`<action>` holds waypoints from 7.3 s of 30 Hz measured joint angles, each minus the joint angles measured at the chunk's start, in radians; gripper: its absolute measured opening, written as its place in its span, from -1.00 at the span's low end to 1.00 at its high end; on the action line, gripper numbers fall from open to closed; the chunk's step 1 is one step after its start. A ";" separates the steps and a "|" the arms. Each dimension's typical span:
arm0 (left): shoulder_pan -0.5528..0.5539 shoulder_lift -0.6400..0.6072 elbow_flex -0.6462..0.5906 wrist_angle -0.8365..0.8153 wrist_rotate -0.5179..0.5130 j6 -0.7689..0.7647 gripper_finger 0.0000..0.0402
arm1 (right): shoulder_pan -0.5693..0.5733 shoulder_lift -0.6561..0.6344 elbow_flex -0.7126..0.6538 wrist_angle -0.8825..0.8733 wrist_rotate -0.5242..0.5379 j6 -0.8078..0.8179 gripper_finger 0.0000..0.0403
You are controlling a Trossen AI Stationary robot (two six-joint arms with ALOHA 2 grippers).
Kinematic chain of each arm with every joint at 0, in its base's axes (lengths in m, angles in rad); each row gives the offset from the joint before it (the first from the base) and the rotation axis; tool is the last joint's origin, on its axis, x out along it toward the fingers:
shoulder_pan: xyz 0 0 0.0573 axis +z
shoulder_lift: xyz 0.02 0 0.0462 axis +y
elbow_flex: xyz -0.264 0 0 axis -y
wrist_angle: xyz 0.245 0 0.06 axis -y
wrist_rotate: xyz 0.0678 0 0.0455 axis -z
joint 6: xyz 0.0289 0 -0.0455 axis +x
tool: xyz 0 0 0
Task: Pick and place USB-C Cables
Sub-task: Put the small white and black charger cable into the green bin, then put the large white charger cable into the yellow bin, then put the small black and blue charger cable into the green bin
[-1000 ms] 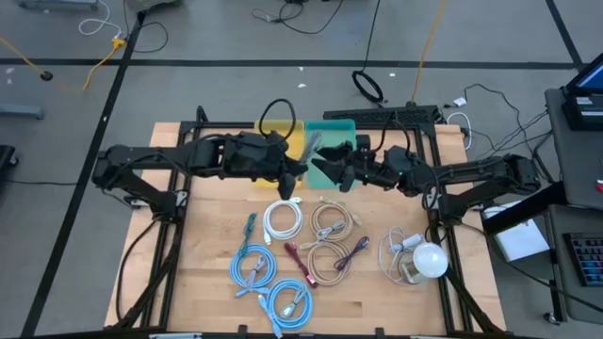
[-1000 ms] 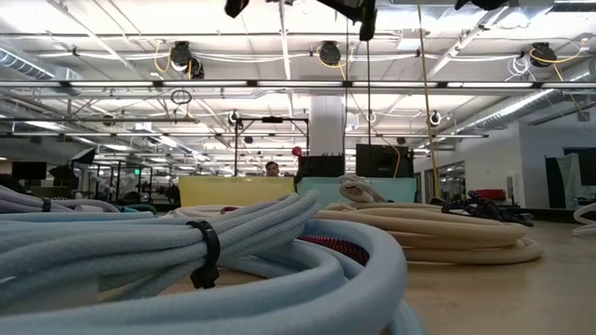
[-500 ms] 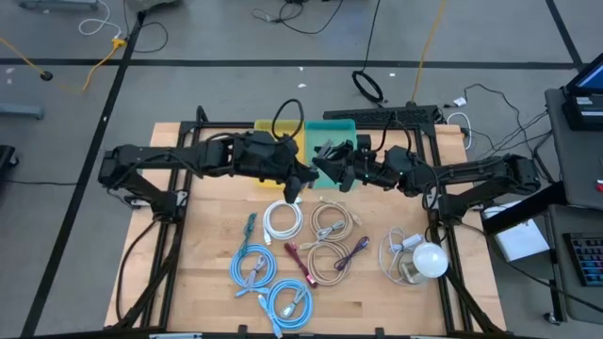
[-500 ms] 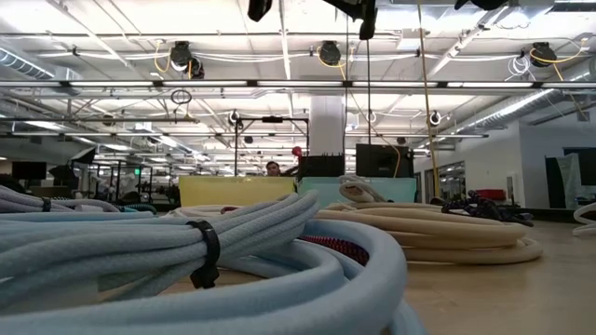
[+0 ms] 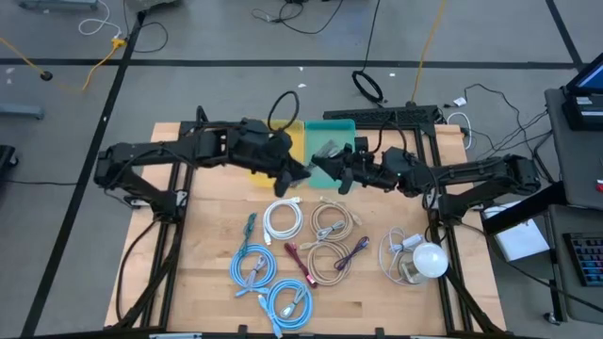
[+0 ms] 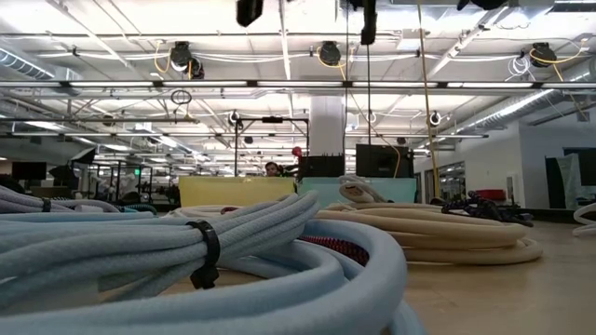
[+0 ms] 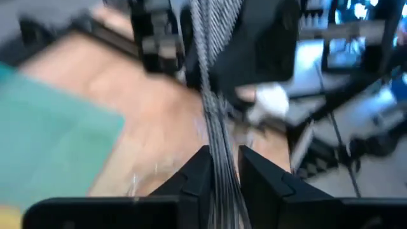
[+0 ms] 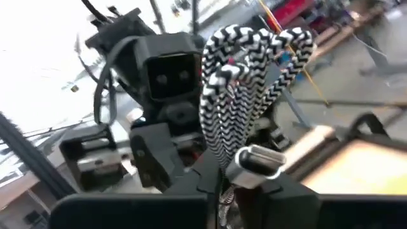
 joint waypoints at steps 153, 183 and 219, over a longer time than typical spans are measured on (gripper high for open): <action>0.413 0.405 -0.071 -0.450 -0.430 -0.257 -0.82 | 0.208 -0.313 0.074 -0.589 -0.338 -0.160 -0.01; 0.176 0.267 0.254 -0.826 -0.461 -0.131 -0.11 | 0.197 -0.350 0.074 -0.688 -0.264 -0.218 -0.01; -0.515 0.207 -0.515 -0.452 -0.264 -1.048 0.04 | 0.054 -0.405 0.074 -0.857 -0.268 -0.190 -0.01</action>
